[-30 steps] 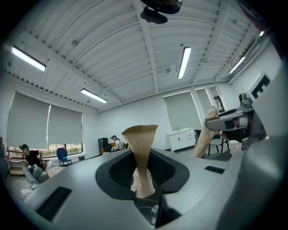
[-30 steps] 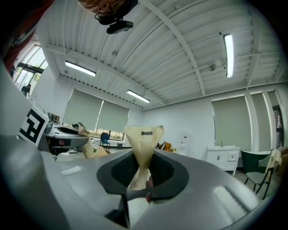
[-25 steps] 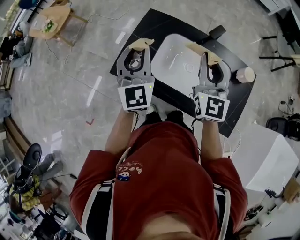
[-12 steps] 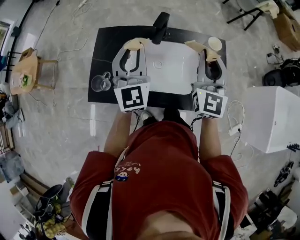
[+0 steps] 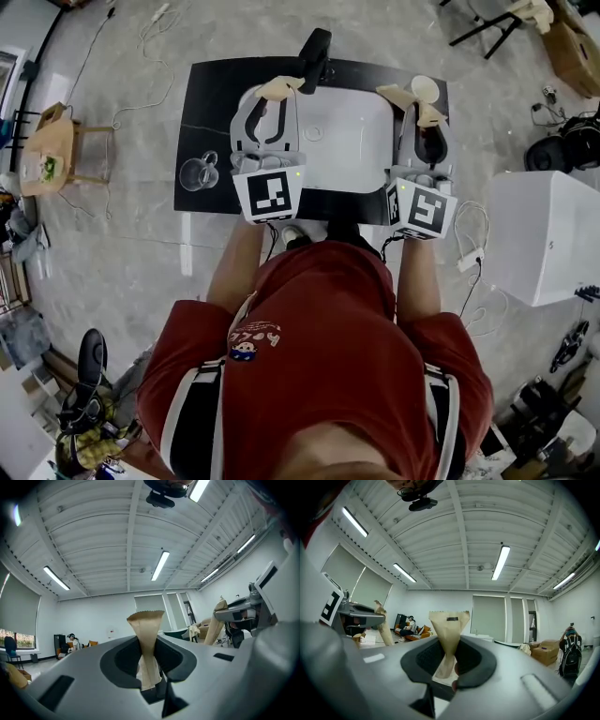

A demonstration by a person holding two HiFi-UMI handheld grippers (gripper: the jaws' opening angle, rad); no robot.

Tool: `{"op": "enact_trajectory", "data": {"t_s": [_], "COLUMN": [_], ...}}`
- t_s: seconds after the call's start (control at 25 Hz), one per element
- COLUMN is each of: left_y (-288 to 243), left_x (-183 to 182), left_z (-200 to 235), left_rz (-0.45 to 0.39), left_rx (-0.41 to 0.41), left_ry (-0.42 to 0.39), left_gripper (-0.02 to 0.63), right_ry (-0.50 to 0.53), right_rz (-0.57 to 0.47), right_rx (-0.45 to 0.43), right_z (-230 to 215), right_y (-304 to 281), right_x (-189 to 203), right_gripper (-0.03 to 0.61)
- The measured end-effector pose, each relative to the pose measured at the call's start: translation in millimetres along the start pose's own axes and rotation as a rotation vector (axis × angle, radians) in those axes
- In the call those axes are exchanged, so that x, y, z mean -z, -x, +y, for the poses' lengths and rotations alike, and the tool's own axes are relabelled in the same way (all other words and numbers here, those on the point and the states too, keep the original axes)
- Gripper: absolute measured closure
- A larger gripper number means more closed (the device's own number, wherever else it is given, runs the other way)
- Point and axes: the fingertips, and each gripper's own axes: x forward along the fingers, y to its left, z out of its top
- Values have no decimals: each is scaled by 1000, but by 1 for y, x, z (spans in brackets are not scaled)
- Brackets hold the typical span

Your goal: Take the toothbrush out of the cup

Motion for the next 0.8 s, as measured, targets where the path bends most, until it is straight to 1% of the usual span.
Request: {"op": "enact_trajectory", "data": {"t_s": [0.32,0.8], "left_y": [-3,-9], "left_x": [3,1], "left_z": [0,1], "left_rz": [19,4], "left_rx": [3,2], "left_ry": [1,7], "left_gripper": [534,534], "right_ry": [-2,8], "right_rz": [14,31], "right_rx": [-6,5], "right_z": [1,-4], "right_y": [-4,-8], "right_x": [5,10], "right_gripper": [506,506]}}
